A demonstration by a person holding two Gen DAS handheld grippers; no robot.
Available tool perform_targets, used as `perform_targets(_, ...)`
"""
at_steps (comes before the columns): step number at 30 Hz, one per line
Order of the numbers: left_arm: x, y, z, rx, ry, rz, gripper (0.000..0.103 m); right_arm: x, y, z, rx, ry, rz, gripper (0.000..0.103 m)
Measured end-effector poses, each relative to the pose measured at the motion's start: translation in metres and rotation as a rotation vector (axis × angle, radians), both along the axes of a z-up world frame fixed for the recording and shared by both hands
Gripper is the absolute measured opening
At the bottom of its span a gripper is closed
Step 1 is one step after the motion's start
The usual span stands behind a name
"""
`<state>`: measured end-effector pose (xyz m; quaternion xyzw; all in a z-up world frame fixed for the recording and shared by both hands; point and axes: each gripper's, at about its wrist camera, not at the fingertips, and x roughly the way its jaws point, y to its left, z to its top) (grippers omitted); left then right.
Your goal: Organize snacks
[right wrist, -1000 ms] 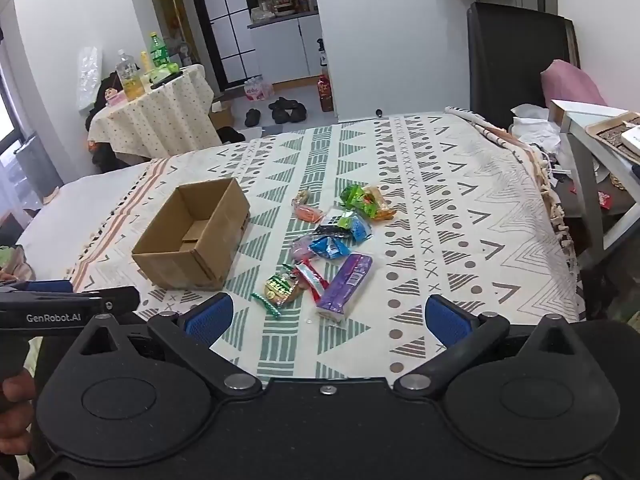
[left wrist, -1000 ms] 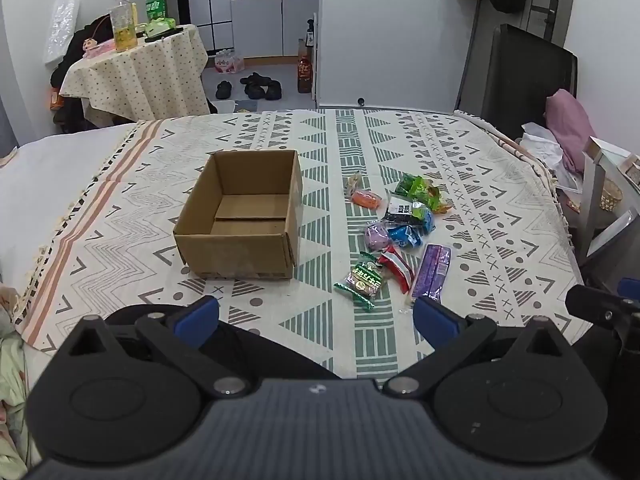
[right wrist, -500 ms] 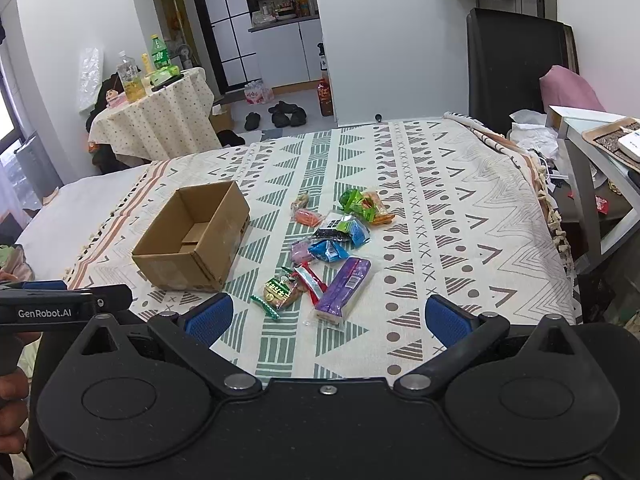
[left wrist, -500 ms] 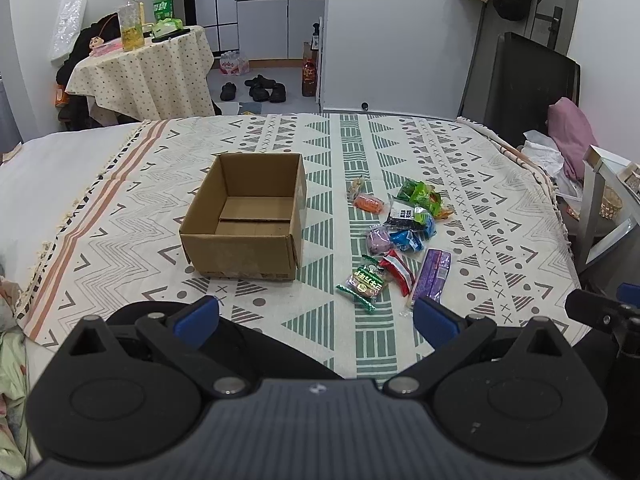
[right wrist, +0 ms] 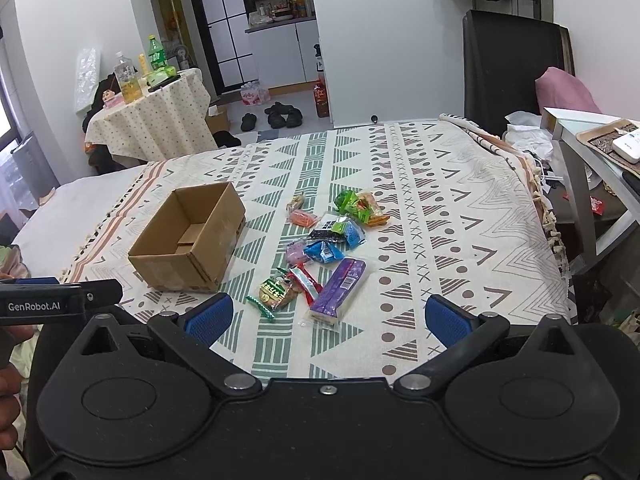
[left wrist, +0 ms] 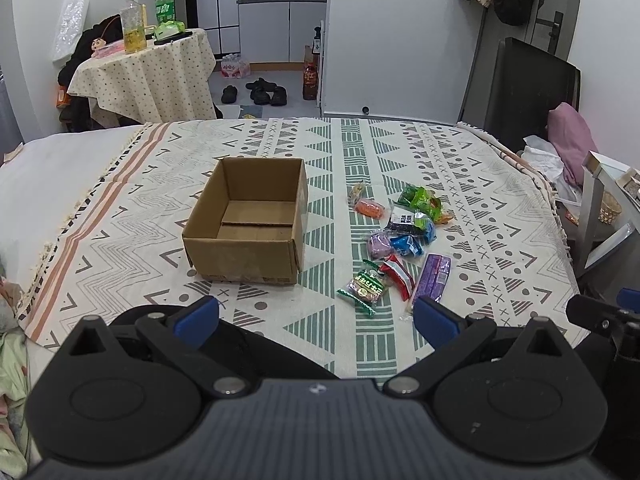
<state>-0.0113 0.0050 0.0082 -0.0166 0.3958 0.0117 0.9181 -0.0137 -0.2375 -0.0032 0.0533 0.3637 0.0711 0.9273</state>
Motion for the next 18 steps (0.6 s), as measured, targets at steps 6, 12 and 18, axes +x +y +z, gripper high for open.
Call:
perform_targets(6,-0.0009,0.0030,0.0011,-0.006,-0.003,0.008,0.103,0.0003,-0.0002,-0.0013,0.007,0.001,-0.001,0.103)
perform_targets(12,-0.0006,0.0049,0.0037,-0.007,-0.009,0.012,0.103,0.0024,0.0013,0.0009,0.010,-0.003,0.007,0.103)
perform_targets(18,0.0001,0.0100,0.0071,-0.011,-0.017,0.021,0.103,0.0047,0.0020,0.0035,0.016,-0.006,0.016,0.103)
